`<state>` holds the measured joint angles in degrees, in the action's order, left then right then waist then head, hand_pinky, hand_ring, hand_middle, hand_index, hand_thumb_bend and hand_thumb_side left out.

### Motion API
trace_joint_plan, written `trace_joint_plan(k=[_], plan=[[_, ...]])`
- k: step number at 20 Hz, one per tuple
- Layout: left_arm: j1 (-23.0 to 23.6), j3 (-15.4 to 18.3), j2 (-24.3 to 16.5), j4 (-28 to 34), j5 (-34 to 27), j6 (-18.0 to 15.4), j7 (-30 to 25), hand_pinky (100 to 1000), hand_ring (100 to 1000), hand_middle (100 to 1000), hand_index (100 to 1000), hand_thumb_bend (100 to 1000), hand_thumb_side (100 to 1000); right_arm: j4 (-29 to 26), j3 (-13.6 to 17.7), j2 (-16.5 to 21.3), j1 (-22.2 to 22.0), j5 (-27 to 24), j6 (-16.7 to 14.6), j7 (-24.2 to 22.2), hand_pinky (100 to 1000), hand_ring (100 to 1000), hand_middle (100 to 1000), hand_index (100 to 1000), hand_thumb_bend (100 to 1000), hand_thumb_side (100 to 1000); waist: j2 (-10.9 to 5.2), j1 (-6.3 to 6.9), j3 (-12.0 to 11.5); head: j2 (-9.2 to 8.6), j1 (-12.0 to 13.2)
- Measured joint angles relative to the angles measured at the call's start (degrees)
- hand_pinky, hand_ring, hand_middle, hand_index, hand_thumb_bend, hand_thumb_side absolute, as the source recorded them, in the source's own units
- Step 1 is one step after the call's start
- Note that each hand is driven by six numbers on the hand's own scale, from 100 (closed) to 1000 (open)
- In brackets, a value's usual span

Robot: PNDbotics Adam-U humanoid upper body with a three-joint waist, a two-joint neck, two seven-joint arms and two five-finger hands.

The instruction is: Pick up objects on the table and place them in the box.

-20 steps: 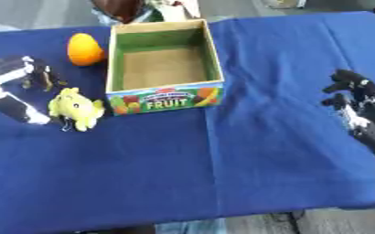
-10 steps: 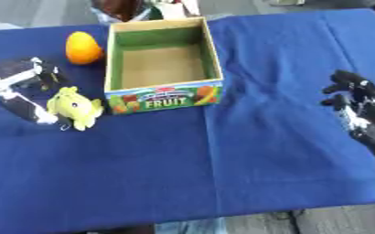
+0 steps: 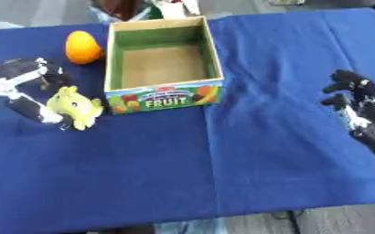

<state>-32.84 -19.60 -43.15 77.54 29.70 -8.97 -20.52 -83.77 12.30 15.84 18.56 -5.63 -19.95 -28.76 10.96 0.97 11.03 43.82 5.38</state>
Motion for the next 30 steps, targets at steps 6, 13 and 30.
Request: trace_joint_plan(k=[6, 13, 30], plan=[[0.0, 0.0, 0.3, -0.3, 1.1, -0.9, -1.3, 698, 605, 620, 761, 548, 299, 0.0, 0.0, 0.0, 0.1, 0.0, -0.1, -0.1, 703, 1000, 649, 915, 100, 391, 0.01, -0.01, 0.0, 0.00, 0.0], [0.0, 0.0, 0.3, -0.3, 1.6, -1.7, -2.3, 696, 600, 612, 756, 510, 287, 0.0, 0.0, 0.0, 0.1, 0.0, -0.1, -0.1, 703, 1000, 649, 915, 100, 392, 0.17, -0.02, -0.1, 0.00, 0.0], [0.0, 0.0, 0.3, 0.1, 5.7, -2.9, 0.0, 484, 250, 249, 479, 189, 207, 0.0, 0.0, 0.0, 0.1, 0.0, -0.1, -0.1, 704, 1000, 649, 915, 100, 393, 0.31, -0.03, -0.1, 0.00, -0.2]])
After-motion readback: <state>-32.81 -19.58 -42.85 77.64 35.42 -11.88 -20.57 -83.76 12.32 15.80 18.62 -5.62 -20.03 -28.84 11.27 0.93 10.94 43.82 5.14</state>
